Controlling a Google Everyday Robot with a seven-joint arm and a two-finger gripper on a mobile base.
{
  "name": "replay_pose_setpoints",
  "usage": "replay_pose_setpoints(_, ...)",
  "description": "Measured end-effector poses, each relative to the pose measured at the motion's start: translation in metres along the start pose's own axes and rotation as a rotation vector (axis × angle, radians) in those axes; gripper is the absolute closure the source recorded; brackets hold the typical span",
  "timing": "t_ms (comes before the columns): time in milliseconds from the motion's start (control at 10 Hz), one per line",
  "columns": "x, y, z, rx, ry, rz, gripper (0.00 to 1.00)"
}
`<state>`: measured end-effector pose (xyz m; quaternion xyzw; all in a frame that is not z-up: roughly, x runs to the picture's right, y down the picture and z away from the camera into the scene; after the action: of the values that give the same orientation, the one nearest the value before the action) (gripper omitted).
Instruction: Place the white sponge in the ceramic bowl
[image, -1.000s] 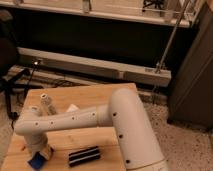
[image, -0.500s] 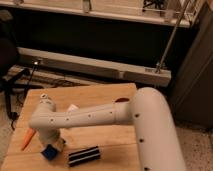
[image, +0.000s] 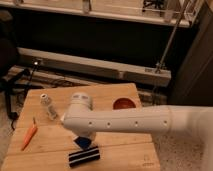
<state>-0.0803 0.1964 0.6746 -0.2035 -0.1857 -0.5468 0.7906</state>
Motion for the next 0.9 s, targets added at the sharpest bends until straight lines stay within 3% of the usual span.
replay_pose_setpoints(200,0.032,0.029,-0.02,0.025,-0.006,-0.002,1.0)
replay_pose_setpoints(400,0.076,0.047,-0.025,0.061,-0.027,-0.005,1.0)
replay_pose_setpoints(600,0.128,0.062,-0.016,0.087,-0.047,0.012,1.0)
replay_pose_setpoints(900,0.18,0.09,-0.001,0.081,-0.062,0.053,1.0)
